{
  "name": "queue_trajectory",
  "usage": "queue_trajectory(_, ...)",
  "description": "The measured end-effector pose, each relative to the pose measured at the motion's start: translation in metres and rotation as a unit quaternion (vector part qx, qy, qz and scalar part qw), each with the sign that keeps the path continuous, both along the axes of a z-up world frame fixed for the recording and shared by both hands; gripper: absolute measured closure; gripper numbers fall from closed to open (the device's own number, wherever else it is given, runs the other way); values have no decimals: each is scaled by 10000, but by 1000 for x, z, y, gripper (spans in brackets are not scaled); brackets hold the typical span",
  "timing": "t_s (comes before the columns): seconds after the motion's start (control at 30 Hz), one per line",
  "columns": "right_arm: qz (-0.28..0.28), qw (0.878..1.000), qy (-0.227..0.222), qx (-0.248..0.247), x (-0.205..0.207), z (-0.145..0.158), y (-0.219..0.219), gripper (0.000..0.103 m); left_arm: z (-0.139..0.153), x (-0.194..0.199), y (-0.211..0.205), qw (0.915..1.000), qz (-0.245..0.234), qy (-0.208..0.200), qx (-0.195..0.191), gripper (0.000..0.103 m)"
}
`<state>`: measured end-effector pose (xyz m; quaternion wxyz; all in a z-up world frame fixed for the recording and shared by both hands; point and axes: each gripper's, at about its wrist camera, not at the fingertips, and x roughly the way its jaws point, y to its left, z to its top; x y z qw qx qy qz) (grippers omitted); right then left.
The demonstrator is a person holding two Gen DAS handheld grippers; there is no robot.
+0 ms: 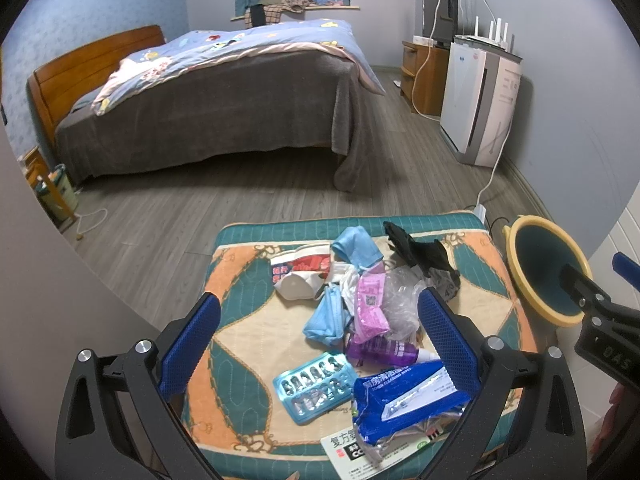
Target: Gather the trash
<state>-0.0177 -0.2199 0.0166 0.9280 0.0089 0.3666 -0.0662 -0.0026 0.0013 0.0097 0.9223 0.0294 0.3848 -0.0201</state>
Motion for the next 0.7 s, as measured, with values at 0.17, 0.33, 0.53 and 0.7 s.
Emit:
queue_trajectory(0.17, -8, 10000, 34, -21, 1, -1, 2, 6, 0, 0, 0, 10000, 0, 3, -3, 5)
queue_trajectory(0.33, -8, 10000, 43, -29, 2, -2, 4, 6, -1, 0, 0, 10000, -1, 1, 3, 5)
queue_trajectory(0.53, 13, 10000, 56, -23, 2, -3, 5, 6, 0, 0, 0, 10000, -10, -6, 0, 5)
queue_trajectory(0.7, 8, 10000, 66, 16, 2, -4, 6, 6, 2, -3, -1, 10000, -39, -79, 3, 5)
